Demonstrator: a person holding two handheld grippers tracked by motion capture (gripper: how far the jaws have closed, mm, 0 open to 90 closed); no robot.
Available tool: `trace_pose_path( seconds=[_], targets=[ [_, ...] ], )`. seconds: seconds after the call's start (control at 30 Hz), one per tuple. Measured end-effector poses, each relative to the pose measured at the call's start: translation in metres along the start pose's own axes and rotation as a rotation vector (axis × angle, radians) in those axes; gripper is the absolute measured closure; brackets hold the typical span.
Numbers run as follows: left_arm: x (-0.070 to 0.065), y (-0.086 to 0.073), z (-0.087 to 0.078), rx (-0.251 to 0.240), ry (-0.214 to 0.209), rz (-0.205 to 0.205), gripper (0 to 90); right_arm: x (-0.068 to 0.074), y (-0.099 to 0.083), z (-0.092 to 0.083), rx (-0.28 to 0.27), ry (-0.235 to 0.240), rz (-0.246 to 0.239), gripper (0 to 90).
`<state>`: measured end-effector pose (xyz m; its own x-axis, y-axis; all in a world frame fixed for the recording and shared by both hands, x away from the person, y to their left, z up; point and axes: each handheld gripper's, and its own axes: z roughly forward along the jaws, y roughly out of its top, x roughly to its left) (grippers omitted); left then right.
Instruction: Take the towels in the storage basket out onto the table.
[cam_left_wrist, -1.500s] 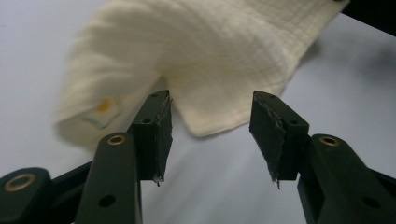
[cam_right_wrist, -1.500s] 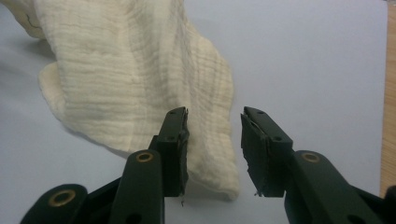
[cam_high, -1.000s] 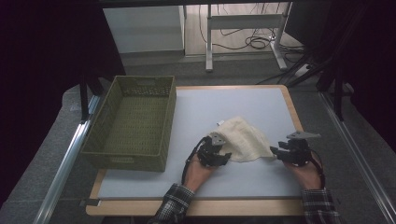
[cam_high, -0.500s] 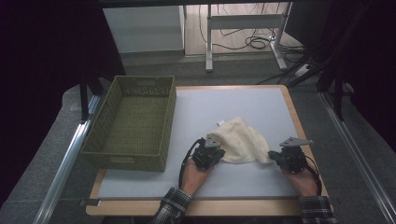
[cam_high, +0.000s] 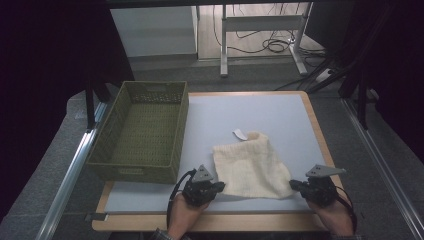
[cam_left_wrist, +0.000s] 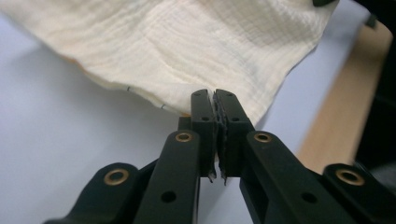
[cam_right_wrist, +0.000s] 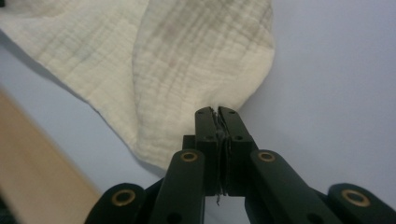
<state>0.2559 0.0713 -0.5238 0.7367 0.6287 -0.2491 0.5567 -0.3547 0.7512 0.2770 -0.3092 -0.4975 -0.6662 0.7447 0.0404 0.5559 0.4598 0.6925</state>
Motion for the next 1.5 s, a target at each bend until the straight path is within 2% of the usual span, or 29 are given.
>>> trace_pose_path(
  seconds=[0.07,0.1,0.13,0.2,0.23,0.27,0.3,0.33,0.37,0.53,0.63,0.7,0.73,0.77,0.8,0.87,0.9,0.93,0.97,1.0,1.03,1.07,1.1,1.13,1.2,1.27,1.3,1.33,1.5],
  targets=[
    [0.001,-0.002,-0.002,-0.004,0.001,-0.006,67.6,0.001,-0.002,-0.003,-0.007,-0.009,-0.009,80.9],
    [0.003,-0.002,-0.004,-0.016,0.021,-0.01,67.6,0.001,-0.002,-0.003,-0.007,-0.009,-0.009,80.9],
    [0.01,0.007,-0.007,-0.053,0.058,-0.02,56.8,-0.002,0.003,-0.004,-0.035,-0.031,-0.005,74.0],
    [0.015,0.019,-0.006,-0.079,0.089,-0.021,48.4,-0.01,0.015,0.0,-0.061,-0.042,0.005,69.5],
    [0.015,0.019,-0.006,-0.079,0.089,-0.021,47.6,-0.01,0.015,0.0,-0.061,-0.042,0.005,69.5],
    [0.023,0.034,0.002,-0.084,0.165,-0.003,45.7,-0.016,0.029,0.01,-0.07,-0.052,0.006,65.7],
    [0.027,0.041,0.008,-0.077,0.192,-0.006,42.6,-0.018,0.037,0.016,-0.07,-0.059,0.003,63.0],
    [0.027,0.041,0.008,-0.077,0.192,-0.006,40.7,-0.018,0.037,0.016,-0.07,-0.059,0.003,63.0],
    [0.035,0.049,0.021,-0.07,0.236,-0.016,39.5,-0.023,0.052,0.03,-0.065,-0.05,-0.002,58.8],
    [0.053,0.054,0.05,-0.019,0.325,-0.04,33.9,-0.028,0.068,0.067,-0.038,-0.018,-0.013,52.2],
    [0.057,0.053,0.057,-0.003,0.33,-0.049,33.8,-0.028,0.067,0.079,-0.011,-0.033,-0.03,52.6],
    [0.06,0.049,0.064,0.004,0.324,-0.037,49.6,-0.022,0.063,0.089,0.001,-0.066,-0.064,72.9],
    [0.061,0.05,0.063,-0.005,0.293,-0.026,61.6,-0.02,0.062,0.089,-0.006,-0.077,-0.068,85.2],
    [0.061,0.05,0.063,-0.005,0.293,-0.026,78.3,-0.02,0.062,0.089,-0.006,-0.077,-0.068,85.2],
    [0.061,0.053,0.059,-0.024,0.276,-0.024,84.2,-0.016,0.063,0.085,-0.001,-0.083,-0.076,88.5],
    [0.059,0.055,0.054,-0.043,0.285,-0.015,85.5,-0.013,0.063,0.078,-0.006,-0.107,-0.086,88.6],
    [0.054,0.056,0.042,-0.059,0.281,-0.016,85.4,-0.007,0.063,0.057,-0.024,-0.138,-0.095,88.6],
    [0.052,0.056,0.035,-0.062,0.281,-0.012,85.4,-0.005,0.062,0.045,-0.03,-0.139,-0.093,88.4],
    [0.052,0.056,0.035,-0.062,0.281,-0.012,84.9,-0.005,0.062,0.045,-0.03,-0.139,-0.093,88.4],
    [0.05,0.054,0.03,-0.045,0.254,-0.018,80.4,-0.003,0.054,0.026,0.027,-0.087,-0.08,85.4],
    [0.048,0.051,0.028,0.002,0.208,-0.042,69.5,-0.002,0.049,0.018,0.048,-0.083,-0.089,81.7],
    [0.047,0.048,0.028,0.055,0.17,-0.053,69.5,-0.002,0.049,0.018,0.048,-0.083,-0.089,81.7],
    [0.041,0.042,0.028,0.063,0.194,-0.028,47.4,-0.003,0.039,0.006,0.055,-0.114,-0.088,66.8],
    [0.041,0.042,0.028,0.057,0.216,-0.027,40.6,-0.005,0.036,0.001,0.039,-0.128,-0.076,64.4],
    [0.042,0.044,0.028,0.045,0.22,-0.035,36.5,-0.009,0.035,-0.002,0.026,-0.144,-0.064,62.7],
    [0.049,0.055,0.027,-0.018,0.255,-0.056,34.4,-0.021,0.043,-0.002,-0.019,-0.164,-0.027,60.3],
    [0.049,0.055,0.027,-0.018,0.255,-0.056,34.5,-0.023,0.048,0.0,-0.031,-0.167,-0.024,60.1],
    [0.054,0.064,0.029,-0.038,0.3,-0.043,35.0,-0.026,0.054,0.004,-0.043,-0.167,-0.022,60.1],
    [0.067,0.08,0.039,-0.073,0.345,-0.065,37.1,-0.038,0.077,0.028,-0.068,-0.178,-0.001,60.1]
  ],
)
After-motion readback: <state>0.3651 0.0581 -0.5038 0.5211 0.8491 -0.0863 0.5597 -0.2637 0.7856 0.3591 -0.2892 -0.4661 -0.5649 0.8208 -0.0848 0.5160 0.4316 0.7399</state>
